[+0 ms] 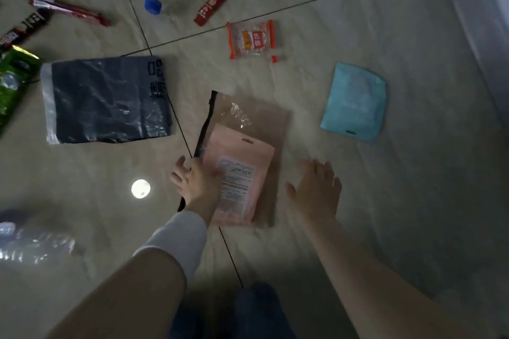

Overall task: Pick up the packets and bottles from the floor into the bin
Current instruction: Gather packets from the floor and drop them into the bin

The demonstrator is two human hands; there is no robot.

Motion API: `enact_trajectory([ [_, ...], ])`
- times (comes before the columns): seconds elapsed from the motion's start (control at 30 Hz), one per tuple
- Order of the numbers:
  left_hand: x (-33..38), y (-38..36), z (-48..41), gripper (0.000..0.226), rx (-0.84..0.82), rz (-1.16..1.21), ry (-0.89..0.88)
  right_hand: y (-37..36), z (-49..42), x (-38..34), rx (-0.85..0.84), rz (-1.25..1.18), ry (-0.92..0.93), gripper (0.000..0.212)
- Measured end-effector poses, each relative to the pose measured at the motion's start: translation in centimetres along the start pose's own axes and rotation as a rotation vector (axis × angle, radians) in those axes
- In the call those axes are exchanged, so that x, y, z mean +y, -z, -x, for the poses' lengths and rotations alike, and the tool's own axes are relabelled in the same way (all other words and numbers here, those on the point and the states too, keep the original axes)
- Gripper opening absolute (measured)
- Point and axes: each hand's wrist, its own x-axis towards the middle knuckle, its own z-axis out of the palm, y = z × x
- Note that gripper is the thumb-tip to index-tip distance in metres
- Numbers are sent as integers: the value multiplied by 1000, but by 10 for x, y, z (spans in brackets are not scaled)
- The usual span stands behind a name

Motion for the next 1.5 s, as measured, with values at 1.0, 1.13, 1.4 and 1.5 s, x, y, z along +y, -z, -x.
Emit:
enact_trajectory([
  [1.0,107,125,71,41,-191,293,-28,147,-29,91,-23,-207,-230,72],
  [1.13,138,92,32,39,-224,467,43,147,-88,111,2,-431,-311,72],
  [1.4,138,19,-53,23,-373,640,88,74,-207,107,48,-697,-608,94],
  [1.5,128,9,-76,14,-380,647,106,55,-221,97,96,-806,-668,76],
])
